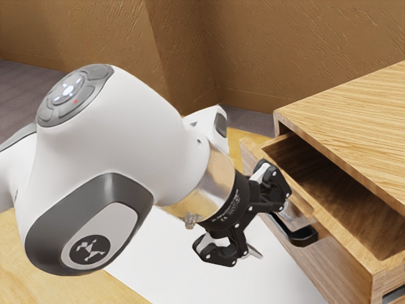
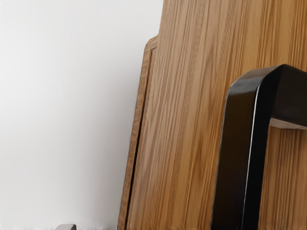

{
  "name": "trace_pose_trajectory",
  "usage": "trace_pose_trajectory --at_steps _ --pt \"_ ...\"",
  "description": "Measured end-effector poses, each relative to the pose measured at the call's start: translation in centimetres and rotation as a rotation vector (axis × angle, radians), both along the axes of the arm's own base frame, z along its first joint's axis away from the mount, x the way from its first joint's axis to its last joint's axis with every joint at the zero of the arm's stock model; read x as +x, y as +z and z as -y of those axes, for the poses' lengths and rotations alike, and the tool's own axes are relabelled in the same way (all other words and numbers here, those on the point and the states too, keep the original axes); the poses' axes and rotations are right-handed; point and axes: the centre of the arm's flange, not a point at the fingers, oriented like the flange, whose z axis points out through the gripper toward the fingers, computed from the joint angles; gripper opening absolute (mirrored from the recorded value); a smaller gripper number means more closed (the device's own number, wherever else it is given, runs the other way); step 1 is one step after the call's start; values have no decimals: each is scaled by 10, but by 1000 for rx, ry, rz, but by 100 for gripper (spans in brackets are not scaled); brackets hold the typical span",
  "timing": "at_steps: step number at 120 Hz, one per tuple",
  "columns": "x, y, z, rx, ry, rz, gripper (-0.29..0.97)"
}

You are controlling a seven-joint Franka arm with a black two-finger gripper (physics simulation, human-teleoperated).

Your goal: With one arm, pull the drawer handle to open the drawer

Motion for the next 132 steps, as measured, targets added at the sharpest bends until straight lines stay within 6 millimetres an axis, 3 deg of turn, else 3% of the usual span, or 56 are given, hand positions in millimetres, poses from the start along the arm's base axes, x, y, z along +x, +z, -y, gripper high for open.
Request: trace_pose_trajectory --at_steps 26,65,98,132 --pt "-9 0 -13 -4 29 4 39" --pt "-38 -1 -17 -1 50 28 38" --pt "-46 5 -31 -14 76 42 38" --pt "-51 -4 -36 -13 87 33 38"
